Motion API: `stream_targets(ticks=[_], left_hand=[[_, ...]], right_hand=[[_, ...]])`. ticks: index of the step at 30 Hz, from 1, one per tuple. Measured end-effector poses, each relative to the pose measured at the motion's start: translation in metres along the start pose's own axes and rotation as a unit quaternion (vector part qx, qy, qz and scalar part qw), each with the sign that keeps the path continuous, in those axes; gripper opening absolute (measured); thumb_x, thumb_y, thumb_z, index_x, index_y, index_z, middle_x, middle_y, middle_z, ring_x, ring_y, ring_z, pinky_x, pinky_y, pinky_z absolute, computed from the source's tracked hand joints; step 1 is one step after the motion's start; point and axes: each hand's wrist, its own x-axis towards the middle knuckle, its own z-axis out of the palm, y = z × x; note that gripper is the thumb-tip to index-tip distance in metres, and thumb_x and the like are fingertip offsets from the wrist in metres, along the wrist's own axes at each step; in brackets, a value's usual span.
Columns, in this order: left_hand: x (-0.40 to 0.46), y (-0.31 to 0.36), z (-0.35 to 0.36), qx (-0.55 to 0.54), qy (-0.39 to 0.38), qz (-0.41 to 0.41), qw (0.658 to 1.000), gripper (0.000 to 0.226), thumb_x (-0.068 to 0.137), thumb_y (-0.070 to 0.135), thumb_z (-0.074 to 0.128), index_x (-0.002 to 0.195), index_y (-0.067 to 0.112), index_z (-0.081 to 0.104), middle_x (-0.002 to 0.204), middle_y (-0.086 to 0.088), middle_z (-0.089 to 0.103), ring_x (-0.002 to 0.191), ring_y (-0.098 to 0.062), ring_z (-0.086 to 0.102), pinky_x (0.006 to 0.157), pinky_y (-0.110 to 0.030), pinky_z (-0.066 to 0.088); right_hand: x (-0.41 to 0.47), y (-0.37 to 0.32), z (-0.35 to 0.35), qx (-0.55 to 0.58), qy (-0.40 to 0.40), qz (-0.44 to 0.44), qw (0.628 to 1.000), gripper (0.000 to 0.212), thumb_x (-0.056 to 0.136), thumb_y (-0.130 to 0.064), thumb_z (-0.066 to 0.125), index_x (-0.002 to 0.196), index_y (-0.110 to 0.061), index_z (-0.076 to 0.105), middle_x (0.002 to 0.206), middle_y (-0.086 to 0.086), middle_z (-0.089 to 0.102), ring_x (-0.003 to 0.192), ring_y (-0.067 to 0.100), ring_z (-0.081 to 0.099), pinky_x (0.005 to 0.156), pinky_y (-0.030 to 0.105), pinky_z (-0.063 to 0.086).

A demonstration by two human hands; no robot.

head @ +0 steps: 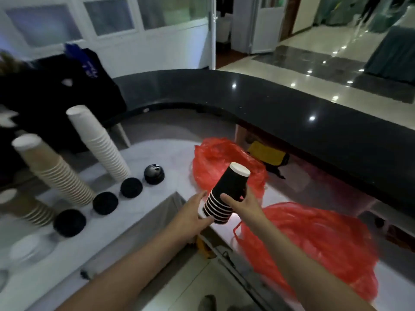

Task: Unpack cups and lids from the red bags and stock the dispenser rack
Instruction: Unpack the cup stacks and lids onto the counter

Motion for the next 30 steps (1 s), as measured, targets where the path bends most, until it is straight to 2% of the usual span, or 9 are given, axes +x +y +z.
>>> stream_targets(ticks=[2,6,10,16,20,23,25,27,30], left_hand=[[-0.027,-0.011,-0.021,-0.007,0.024,-0.006,1.000,0.072,0.073,0.048,0.076,0.134,0.054,0.038,0.133,0.030,0.051,0.124,0.009,0.048,0.103,-0.022,0.046],[-0.069,-0.047,-0.072,-0.021,0.122,-0.053,0.991,0.086,0.069,0.044,0.084,0.142,0.038,0.040,0.132,0.014,0.058,0.122,-0.003,0.056,0.101,-0.041,0.051],[-0.112,-0.093,-0.126,-0.036,0.194,-0.055,0.979,0.094,0.064,0.048,0.087,0.141,0.050,0.034,0.135,0.024,0.056,0.123,0.007,0.053,0.104,-0.030,0.049],[-0.176,-0.200,-0.214,-0.039,0.265,-0.094,0.959,0.087,0.061,0.053,0.086,0.133,0.056,0.037,0.128,0.025,0.058,0.118,0.004,0.057,0.097,-0.025,0.051],[-0.228,-0.279,-0.283,-0.037,0.308,-0.124,0.942,0.077,0.060,0.048,0.083,0.114,0.072,0.033,0.111,0.033,0.061,0.102,0.012,0.059,0.080,-0.017,0.053],[-0.266,-0.330,-0.329,-0.085,0.331,-0.161,0.926,0.079,0.058,0.050,0.086,0.114,0.070,0.033,0.108,0.036,0.061,0.100,0.013,0.061,0.074,-0.010,0.050],[-0.285,-0.361,-0.355,-0.109,0.338,-0.184,0.917,0.079,0.057,0.050,0.087,0.120,0.054,0.039,0.112,0.026,0.063,0.103,0.004,0.064,0.077,-0.013,0.051],[-0.297,-0.389,-0.378,-0.116,0.340,-0.210,0.909,0.086,0.056,0.050,0.088,0.125,0.039,0.037,0.115,0.022,0.059,0.104,0.000,0.061,0.079,-0.014,0.048],[-0.303,-0.426,-0.403,-0.132,0.339,-0.237,0.901,0.093,0.060,0.041,0.090,0.133,0.031,0.033,0.120,0.015,0.054,0.109,-0.008,0.056,0.088,-0.022,0.047]], right_hand=[[-0.001,-0.009,0.042,-0.024,-0.058,-0.012,0.998,0.090,0.073,-0.053,0.085,0.146,-0.029,0.039,0.133,-0.015,0.056,0.123,0.010,0.056,0.100,0.034,0.050],[-0.003,-0.030,0.135,-0.063,-0.137,-0.064,0.986,0.081,0.069,-0.051,0.088,0.134,-0.040,0.042,0.131,-0.012,0.061,0.117,0.006,0.060,0.097,0.033,0.053],[-0.009,-0.048,0.229,-0.135,-0.210,-0.101,0.963,0.089,0.064,-0.061,0.085,0.136,-0.037,0.039,0.120,-0.026,0.057,0.112,0.000,0.059,0.083,0.014,0.050],[-0.015,-0.058,0.383,-0.173,-0.280,-0.129,0.936,0.085,0.065,-0.060,0.085,0.133,-0.040,0.039,0.117,-0.029,0.057,0.105,-0.010,0.059,0.089,0.018,0.053],[-0.031,-0.060,0.505,-0.162,-0.325,-0.120,0.924,0.088,0.072,-0.047,0.086,0.145,-0.031,0.038,0.131,-0.014,0.059,0.121,0.004,0.058,0.100,0.030,0.052],[-0.040,-0.068,0.580,-0.198,-0.363,-0.131,0.901,0.069,0.083,-0.047,0.078,0.141,-0.037,0.041,0.127,-0.019,0.061,0.115,-0.001,0.060,0.093,0.016,0.051],[-0.040,-0.069,0.614,-0.226,-0.354,-0.136,0.897,0.043,0.091,-0.042,0.071,0.130,-0.036,0.054,0.116,-0.020,0.067,0.104,-0.003,0.065,0.087,0.018,0.052],[-0.034,-0.061,0.638,-0.254,-0.314,-0.130,0.905,0.005,0.097,-0.031,0.064,0.101,-0.031,0.066,0.088,-0.015,0.072,0.083,-0.001,0.068,0.080,0.025,0.054],[-0.028,-0.048,0.657,-0.287,-0.286,-0.101,0.909,0.028,0.099,-0.022,0.061,0.074,-0.034,0.061,0.065,-0.013,0.067,0.059,0.001,0.061,0.063,0.023,0.050]])
